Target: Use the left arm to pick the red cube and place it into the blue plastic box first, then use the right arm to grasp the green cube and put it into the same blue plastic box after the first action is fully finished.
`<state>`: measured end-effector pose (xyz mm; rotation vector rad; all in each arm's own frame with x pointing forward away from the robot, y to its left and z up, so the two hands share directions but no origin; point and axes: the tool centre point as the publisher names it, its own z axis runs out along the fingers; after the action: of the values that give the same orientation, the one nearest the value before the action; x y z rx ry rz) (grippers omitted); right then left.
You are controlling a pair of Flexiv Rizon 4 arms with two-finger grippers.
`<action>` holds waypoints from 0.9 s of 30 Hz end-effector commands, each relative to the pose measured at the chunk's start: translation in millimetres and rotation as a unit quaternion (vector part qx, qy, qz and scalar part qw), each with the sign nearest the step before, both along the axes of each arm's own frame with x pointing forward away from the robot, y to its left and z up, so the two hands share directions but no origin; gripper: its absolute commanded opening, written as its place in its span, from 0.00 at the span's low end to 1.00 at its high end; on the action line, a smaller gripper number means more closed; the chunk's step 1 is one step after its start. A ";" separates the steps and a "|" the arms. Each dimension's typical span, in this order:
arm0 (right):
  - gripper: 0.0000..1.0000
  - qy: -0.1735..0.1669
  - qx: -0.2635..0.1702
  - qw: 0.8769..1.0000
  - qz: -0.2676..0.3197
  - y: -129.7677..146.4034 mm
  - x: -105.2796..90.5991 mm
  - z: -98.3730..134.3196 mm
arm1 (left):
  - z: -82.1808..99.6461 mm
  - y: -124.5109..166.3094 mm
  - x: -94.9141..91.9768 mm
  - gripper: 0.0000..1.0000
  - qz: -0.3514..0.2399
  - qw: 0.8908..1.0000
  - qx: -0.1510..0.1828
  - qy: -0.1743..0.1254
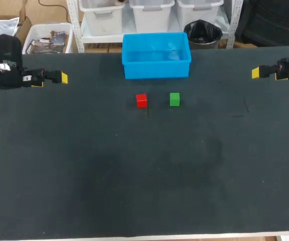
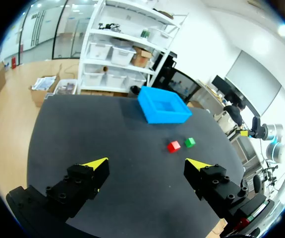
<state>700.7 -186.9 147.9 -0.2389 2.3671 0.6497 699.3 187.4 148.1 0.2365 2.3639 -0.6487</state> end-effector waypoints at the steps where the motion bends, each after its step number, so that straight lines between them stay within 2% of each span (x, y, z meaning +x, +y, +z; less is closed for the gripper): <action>1: 1.00 0.001 -0.003 1.000 -0.003 0.9 -0.8 1.3 | 3.8 -6.0 3.1 1.00 0.008 1.000 0.006 0.006; 2: 1.00 0.001 -0.003 1.000 -0.003 0.9 -0.8 1.3 | 3.6 -8.8 5.4 1.00 0.013 1.000 0.020 0.007; 7: 1.00 0.001 -0.003 1.000 -0.003 0.9 -0.8 1.3 | 5.9 -24.1 10.9 1.00 0.007 0.999 0.048 0.015; 13: 1.00 0.001 -0.003 1.000 -0.003 0.9 -0.8 1.3 | 8.7 -46.0 21.5 1.00 0.037 0.995 0.092 0.029; 17: 1.00 0.001 -0.003 1.000 -0.003 0.9 -0.8 1.3 | 9.3 -64.5 28.9 1.00 0.061 0.990 0.125 0.038; 19: 1.00 0.001 -0.003 1.000 -0.003 0.9 -0.8 1.3 | 9.2 -72.6 32.3 1.00 0.073 0.987 0.131 0.052; 22: 1.00 0.001 -0.003 1.000 -0.003 0.9 -0.8 1.3 | 5.4 -86.9 36.0 1.00 0.084 0.981 0.165 0.061; 24: 1.00 0.001 -0.003 1.000 -0.003 0.9 -0.8 1.3 | 3.8 -95.0 37.6 1.00 0.093 0.977 0.175 0.077; 27: 1.00 0.001 -0.003 1.000 -0.003 0.9 -0.8 1.3 | -0.3 -106.5 39.4 1.00 0.096 0.973 0.197 0.077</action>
<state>700.6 -186.9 147.9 -0.2389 2.3670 0.6499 726.4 95.0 151.0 0.2409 2.4917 -0.5661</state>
